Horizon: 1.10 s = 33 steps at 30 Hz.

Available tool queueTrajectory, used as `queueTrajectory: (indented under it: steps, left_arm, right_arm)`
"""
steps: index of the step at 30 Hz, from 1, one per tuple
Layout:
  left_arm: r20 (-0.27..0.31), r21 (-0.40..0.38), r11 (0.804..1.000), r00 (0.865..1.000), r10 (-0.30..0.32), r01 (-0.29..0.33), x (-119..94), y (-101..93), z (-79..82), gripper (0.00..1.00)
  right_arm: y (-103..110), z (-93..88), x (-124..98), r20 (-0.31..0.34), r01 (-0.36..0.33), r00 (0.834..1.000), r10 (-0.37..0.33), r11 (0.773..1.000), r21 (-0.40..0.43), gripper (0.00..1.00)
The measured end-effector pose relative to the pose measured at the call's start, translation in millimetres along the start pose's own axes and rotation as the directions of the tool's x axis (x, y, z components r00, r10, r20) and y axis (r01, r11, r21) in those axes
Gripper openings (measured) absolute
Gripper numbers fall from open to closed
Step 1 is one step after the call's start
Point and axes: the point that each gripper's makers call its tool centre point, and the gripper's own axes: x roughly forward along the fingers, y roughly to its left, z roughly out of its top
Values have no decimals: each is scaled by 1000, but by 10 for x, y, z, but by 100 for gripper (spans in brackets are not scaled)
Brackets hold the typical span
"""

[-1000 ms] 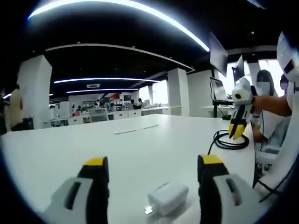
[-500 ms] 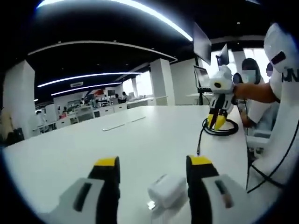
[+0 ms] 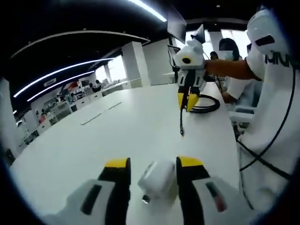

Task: Plug the desk Type‑C cable into the charger adapter.

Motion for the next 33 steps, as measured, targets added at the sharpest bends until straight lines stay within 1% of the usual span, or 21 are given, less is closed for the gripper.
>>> queueTrajectory:
  steps: [3,7,9,11,16,24,27,33]
  left_arm:
    - [-32,14,999,999,-28,28,-4,-22,-25,37]
    - [-41,18,999,998,-39,39,-8,-30,-36,36]
    - [-62,24,998,997,-56,57,-8,-40,-60,35]
    - [-90,29,996,992,-86,89,7,-65,-93,34]
    - [-116,34,993,987,-112,117,24,-82,-118,33]
    - [-155,35,988,978,-142,149,23,-82,-159,33]
    - [-174,35,986,972,-157,166,28,-87,-187,32]
    - [-196,33,981,964,-180,190,50,-86,-206,31]
  right_arm:
    - [34,29,96,-21,-20,1000,19,999,-41,8]
    - [43,38,118,-24,-26,999,24,998,-50,8]
    - [59,59,169,-31,-36,999,34,997,-63,8]
    - [61,80,222,-43,-49,998,45,995,-84,7]
    - [77,93,273,-66,-68,996,61,992,-110,7]
    - [106,95,329,-96,-94,992,80,983,-157,7]
    - [115,94,350,-112,-108,990,89,978,-180,7]
    - [108,78,377,-135,-128,986,102,971,-202,7]
